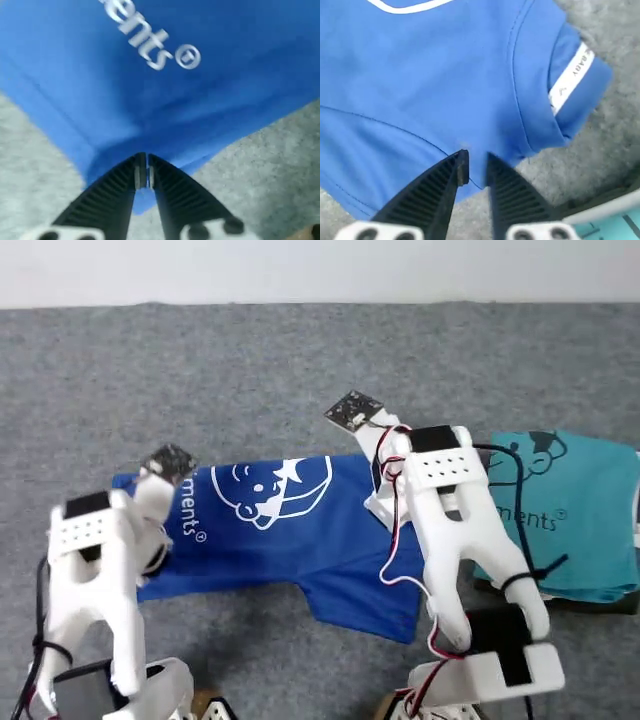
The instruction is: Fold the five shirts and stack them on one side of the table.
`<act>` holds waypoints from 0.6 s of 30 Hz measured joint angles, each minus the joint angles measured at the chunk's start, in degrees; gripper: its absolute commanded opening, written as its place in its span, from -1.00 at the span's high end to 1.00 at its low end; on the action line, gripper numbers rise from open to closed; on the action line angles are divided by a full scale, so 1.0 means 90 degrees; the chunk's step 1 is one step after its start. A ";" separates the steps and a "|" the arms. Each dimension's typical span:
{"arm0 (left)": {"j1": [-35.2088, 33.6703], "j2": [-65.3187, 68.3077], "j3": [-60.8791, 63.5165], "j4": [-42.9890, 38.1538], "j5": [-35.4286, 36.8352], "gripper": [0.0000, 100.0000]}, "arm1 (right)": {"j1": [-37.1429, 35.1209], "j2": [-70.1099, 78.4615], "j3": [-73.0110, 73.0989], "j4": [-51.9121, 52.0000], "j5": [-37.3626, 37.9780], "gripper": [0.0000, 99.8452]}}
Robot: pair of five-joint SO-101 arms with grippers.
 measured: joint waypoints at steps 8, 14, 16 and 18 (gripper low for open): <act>0.0000 -0.0020 0.0527 0.0625 0.0010 0.97 | 0.0000 0.0029 0.0000 0.0391 0.0000 0.97; 0.0000 -0.0020 0.0195 0.0987 0.0020 0.97 | 0.0010 0.0029 0.0000 0.0479 0.0000 0.96; 0.0000 -0.0020 -0.0098 0.1143 0.0176 0.97 | 0.0010 0.0029 -0.0107 0.0694 0.0000 0.96; 0.0000 -0.0020 -0.0459 0.1368 0.0371 0.97 | 0.0000 0.0029 -0.0381 0.0987 0.0000 0.97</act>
